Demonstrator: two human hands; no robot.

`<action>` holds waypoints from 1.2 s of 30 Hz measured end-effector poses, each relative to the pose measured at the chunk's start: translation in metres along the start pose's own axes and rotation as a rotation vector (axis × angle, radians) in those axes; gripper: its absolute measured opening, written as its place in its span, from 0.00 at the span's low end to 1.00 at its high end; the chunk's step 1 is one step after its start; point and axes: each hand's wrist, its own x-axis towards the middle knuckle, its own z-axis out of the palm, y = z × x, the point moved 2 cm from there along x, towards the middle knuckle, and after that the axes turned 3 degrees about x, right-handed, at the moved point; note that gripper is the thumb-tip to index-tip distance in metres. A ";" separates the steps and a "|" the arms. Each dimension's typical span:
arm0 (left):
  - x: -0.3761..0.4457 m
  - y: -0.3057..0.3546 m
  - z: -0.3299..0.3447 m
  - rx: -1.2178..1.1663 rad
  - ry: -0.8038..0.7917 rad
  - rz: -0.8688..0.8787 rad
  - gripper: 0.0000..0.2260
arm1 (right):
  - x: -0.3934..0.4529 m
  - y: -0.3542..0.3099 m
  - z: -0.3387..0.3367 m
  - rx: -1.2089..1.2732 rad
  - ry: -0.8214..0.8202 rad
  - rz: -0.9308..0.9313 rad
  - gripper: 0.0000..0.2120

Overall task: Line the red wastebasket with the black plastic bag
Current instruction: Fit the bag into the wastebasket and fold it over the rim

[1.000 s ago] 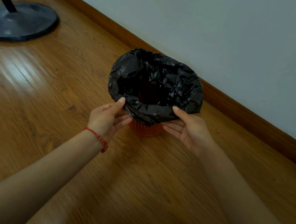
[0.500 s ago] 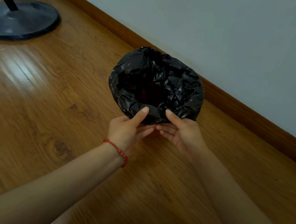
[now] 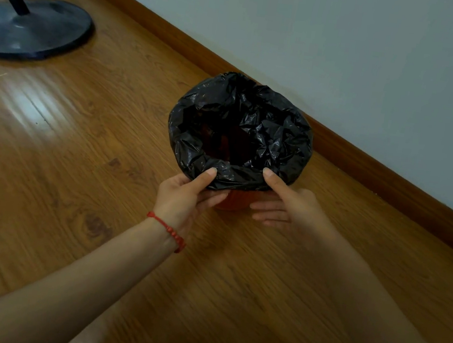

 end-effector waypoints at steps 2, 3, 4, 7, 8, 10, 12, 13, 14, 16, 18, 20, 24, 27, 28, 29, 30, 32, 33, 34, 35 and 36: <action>0.001 0.001 -0.001 0.018 -0.008 0.008 0.07 | 0.001 -0.003 -0.001 0.055 -0.014 -0.073 0.23; 0.003 0.002 -0.002 0.025 -0.007 0.012 0.07 | 0.002 -0.005 0.000 0.083 -0.020 -0.107 0.19; 0.004 0.004 -0.003 0.030 -0.006 0.015 0.07 | 0.003 -0.005 0.002 0.106 -0.028 -0.129 0.16; 0.008 0.007 -0.006 0.036 -0.009 0.018 0.06 | 0.005 -0.004 0.007 0.177 -0.067 -0.157 0.11; 0.008 0.009 -0.007 0.038 -0.013 0.020 0.06 | 0.005 -0.003 0.008 0.208 -0.080 -0.163 0.11; 0.010 0.011 -0.009 0.035 -0.005 0.025 0.07 | 0.005 -0.001 0.011 0.272 -0.106 -0.168 0.12; 0.010 0.010 -0.010 0.019 0.044 0.030 0.08 | 0.004 0.000 0.014 0.315 -0.132 -0.175 0.11; 0.009 0.009 -0.010 0.010 0.080 0.027 0.10 | 0.004 0.001 0.015 0.325 -0.139 -0.182 0.11; 0.006 0.006 -0.010 0.010 0.112 0.016 0.11 | 0.004 0.001 0.016 0.329 -0.141 -0.192 0.10; -0.003 -0.003 -0.008 0.046 0.143 -0.024 0.15 | 0.004 0.002 0.017 0.333 -0.136 -0.207 0.08; -0.013 -0.013 -0.004 0.084 0.132 -0.074 0.16 | 0.003 0.002 0.017 0.336 -0.131 -0.214 0.06; -0.019 -0.017 0.004 0.085 0.097 -0.094 0.15 | 0.003 0.003 0.017 0.325 -0.124 -0.227 0.06; -0.015 -0.006 0.019 0.029 0.093 -0.059 0.10 | 0.004 0.004 0.018 0.274 -0.115 -0.239 0.08; -0.008 -0.003 0.022 0.005 0.085 -0.059 0.10 | 0.006 0.003 0.018 0.267 -0.100 -0.217 0.08; -0.007 -0.003 0.020 0.007 0.086 -0.058 0.10 | 0.006 0.002 0.018 0.262 -0.102 -0.210 0.09; -0.005 -0.003 0.020 0.010 0.085 -0.057 0.10 | 0.006 0.002 0.019 0.249 -0.107 -0.202 0.09; -0.004 -0.002 0.018 0.012 0.083 -0.055 0.10 | 0.006 0.002 0.019 0.221 -0.107 -0.193 0.10; -0.002 -0.001 0.017 0.017 0.073 -0.039 0.10 | 0.005 0.001 0.018 0.135 -0.076 -0.158 0.14; 0.000 0.000 0.015 0.023 0.067 -0.025 0.11 | 0.005 0.001 0.015 0.100 -0.046 -0.127 0.17; 0.001 0.001 0.014 0.029 0.061 -0.010 0.11 | 0.006 0.001 0.012 0.084 -0.016 -0.093 0.20; 0.002 0.001 0.012 0.036 0.057 0.002 0.11 | 0.006 0.000 0.009 0.082 0.008 -0.066 0.22; 0.004 0.002 0.011 0.042 0.054 0.011 0.11 | 0.007 -0.001 0.006 0.086 0.024 -0.049 0.23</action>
